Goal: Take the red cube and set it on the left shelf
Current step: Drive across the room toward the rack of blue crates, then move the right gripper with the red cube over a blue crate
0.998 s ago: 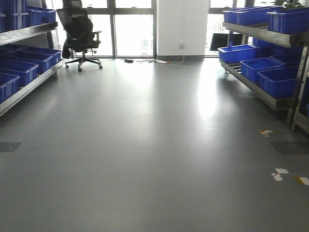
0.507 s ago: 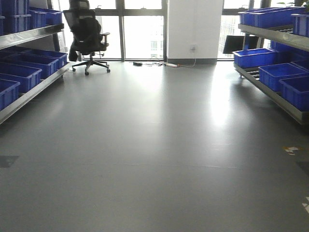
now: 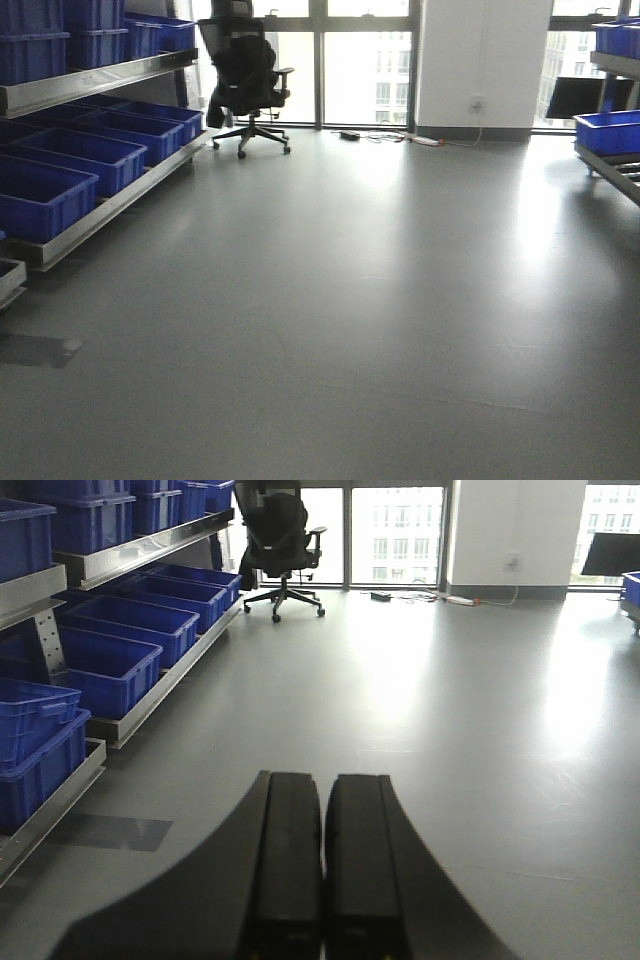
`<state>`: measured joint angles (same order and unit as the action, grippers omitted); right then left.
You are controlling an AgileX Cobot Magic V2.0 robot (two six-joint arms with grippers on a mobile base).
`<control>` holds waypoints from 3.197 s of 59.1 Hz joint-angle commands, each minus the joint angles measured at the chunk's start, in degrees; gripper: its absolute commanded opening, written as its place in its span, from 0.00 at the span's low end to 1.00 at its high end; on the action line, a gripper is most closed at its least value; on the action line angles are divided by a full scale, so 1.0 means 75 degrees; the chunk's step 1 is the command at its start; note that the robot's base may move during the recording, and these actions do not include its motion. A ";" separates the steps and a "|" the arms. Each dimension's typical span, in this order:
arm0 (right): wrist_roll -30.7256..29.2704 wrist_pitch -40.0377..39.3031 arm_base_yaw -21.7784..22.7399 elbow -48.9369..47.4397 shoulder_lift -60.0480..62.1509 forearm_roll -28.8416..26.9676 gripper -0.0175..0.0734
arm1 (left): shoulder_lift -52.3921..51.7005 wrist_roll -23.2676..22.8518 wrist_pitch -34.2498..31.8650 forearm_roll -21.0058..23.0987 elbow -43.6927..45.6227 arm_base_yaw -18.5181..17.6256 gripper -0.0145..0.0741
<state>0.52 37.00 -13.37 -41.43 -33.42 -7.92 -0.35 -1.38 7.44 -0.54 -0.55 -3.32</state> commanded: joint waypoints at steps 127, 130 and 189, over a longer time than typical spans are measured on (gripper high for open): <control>-0.0069 -0.0576 0.0002 -0.0190 -0.0003 -0.0033 0.25 | -0.0123 -0.0007 -0.0670 0.0023 -0.0177 -0.0049 0.28; -0.0069 -0.0576 0.0002 -0.0190 -0.0003 -0.0033 0.25 | -0.0123 -0.0007 -0.0670 0.0023 -0.0177 -0.0049 0.28; -0.0069 -0.0576 0.0002 -0.0190 -0.0003 -0.0033 0.25 | -0.0123 -0.0007 -0.0670 0.0023 -0.0177 -0.0049 0.28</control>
<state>0.52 37.00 -13.41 -41.43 -33.42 -7.92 -0.35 -1.38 7.44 -0.54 -0.55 -3.32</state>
